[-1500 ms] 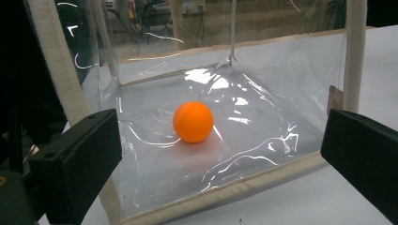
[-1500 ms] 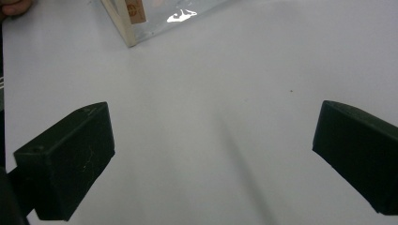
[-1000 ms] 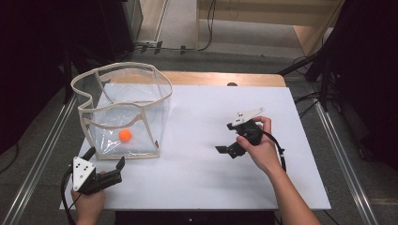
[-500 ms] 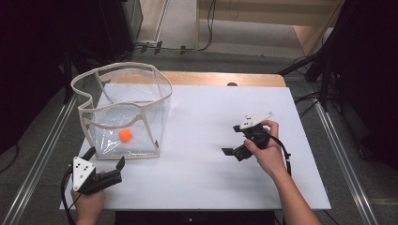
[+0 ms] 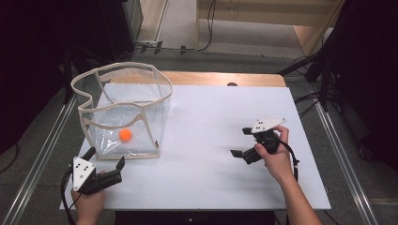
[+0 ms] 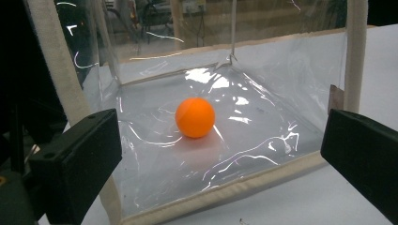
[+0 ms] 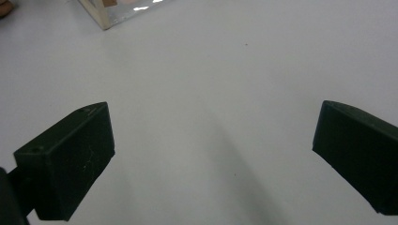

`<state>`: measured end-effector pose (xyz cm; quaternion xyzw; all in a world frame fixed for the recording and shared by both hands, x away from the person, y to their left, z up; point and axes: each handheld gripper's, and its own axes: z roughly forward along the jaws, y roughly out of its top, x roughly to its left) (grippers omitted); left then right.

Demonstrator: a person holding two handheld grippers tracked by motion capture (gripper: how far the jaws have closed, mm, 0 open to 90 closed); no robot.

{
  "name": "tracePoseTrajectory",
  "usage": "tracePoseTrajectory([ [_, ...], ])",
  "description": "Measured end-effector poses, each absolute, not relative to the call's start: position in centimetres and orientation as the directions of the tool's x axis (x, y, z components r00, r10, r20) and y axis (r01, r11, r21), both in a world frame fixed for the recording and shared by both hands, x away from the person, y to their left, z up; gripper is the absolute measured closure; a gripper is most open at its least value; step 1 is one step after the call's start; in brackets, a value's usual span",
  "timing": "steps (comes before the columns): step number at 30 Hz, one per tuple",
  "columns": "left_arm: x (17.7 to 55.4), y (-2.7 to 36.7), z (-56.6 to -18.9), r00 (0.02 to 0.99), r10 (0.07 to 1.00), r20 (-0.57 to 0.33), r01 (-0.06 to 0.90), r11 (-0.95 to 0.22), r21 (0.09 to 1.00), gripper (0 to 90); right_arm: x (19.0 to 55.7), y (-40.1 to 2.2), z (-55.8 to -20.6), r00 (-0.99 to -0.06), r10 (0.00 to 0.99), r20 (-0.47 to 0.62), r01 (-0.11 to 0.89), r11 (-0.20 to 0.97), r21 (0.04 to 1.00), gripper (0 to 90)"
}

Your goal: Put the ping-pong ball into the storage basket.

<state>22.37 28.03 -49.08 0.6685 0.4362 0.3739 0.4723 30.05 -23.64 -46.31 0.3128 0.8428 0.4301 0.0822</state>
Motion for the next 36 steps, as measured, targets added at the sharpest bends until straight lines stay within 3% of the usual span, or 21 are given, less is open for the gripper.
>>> tracePoseTrajectory([
  [36, 22.3, 28.0, -49.1, 0.339, 0.937, 0.088, 0.230, -0.173, 0.958, 0.0, 25.5, -29.3, -49.2, -0.733, 0.666, 0.140, 0.449, 0.319, 0.835, 0.0],
])
